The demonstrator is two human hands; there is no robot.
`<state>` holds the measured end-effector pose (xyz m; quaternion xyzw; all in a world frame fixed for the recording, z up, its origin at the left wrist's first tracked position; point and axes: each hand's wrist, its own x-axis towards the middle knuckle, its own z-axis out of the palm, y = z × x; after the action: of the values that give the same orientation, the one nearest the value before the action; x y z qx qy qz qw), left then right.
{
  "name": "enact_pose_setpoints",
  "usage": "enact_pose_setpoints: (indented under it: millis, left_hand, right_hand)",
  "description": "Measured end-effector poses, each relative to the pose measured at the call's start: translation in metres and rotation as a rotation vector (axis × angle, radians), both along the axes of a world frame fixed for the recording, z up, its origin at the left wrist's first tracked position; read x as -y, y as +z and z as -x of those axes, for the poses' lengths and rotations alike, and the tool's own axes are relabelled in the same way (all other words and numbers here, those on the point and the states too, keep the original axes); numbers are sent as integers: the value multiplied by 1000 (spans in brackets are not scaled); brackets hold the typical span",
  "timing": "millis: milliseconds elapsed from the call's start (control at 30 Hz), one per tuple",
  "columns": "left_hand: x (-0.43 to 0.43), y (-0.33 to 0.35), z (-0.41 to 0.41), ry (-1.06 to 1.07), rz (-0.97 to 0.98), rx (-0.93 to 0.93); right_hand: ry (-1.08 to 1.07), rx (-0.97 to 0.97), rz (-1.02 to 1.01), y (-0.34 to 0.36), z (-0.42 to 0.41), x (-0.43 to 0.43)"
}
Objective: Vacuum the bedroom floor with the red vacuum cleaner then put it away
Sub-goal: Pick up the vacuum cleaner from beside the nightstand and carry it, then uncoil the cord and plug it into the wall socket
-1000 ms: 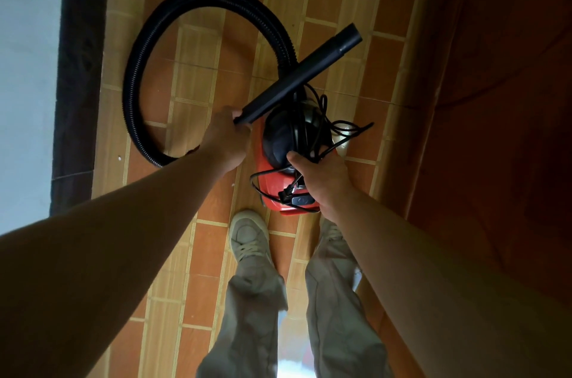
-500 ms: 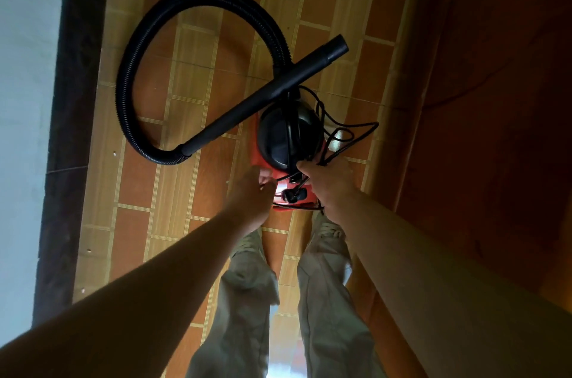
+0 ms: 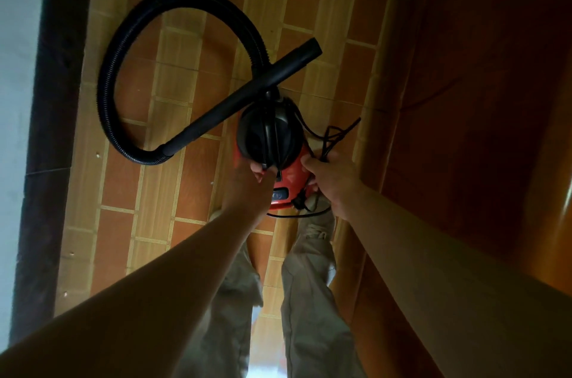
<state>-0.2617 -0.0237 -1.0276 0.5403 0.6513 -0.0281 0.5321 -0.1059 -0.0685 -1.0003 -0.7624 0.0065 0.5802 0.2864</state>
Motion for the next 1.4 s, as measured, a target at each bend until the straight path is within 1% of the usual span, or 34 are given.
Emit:
enact_pose_setpoints:
  millis: [67, 133, 200, 333, 433, 567, 667, 733, 867, 933, 1000, 1067, 1133, 1200, 1233, 1300, 1333, 1400]
  left_hand:
    - [-5, -3, -1, 49, 27, 63]
    - [-13, -3, -3, -18, 51, 83]
    - [-21, -6, -4, -103, 28, 71]
    - [-31, -9, -1, -180, 0, 83]
    - [-44, -7, 5, -262, -64, 45]
    - [-65, -7, 21, -353, -116, 1]
    - [-79, -5, 33, -466, -156, -38]
    - [-84, -3, 36, -497, -148, -50]
    - [-81, 1, 39, -444, -37, -110]
    - [-71, 2, 40, -421, -18, -98]
    - [-56, 4, 38, -362, -58, -75]
    - [-40, 3, 35, -218, -120, -63]
    - [-27, 2, 31, -63, -169, -76]
    - [-17, 4, 24, 1, -240, -103]
    - [-12, 7, 19, 7, -276, -93]
    - [-3, 12, 6, -34, -289, -15]
    - [1, 12, -1, -76, -261, 28]
    - [7, 8, -15, -194, -145, 70]
  right_hand:
    - [-26, -38, -8, -3, 10, -5]
    - [-56, -69, 12, -8, 20, -12]
    - [-122, -107, 23, -12, 31, -19]
    - [-189, -85, 4, -19, 50, -30]
    - [-191, -80, -26, -19, 58, -37]
    - [-261, -174, -61, -15, 69, -51]
    - [-251, -207, -74, -14, 77, -59]
    - [-205, -194, -56, -13, 76, -59]
    - [-120, -96, -16, -15, 57, -47]
    - [-103, -45, 24, -16, 40, -37]
    - [-75, 10, 67, -23, 23, -26]
    - [-70, 42, 111, -26, 10, -19]
    - [-87, 36, 137, -28, -1, -15]
    - [-96, 21, 143, -30, -8, -14]
    - [-94, 14, 144, -30, -11, -14]
    - [-76, -8, 144, -30, -16, -16]
    - [-61, -23, 141, -30, -18, -17]
    - [-21, -44, 126, -27, -22, -19]
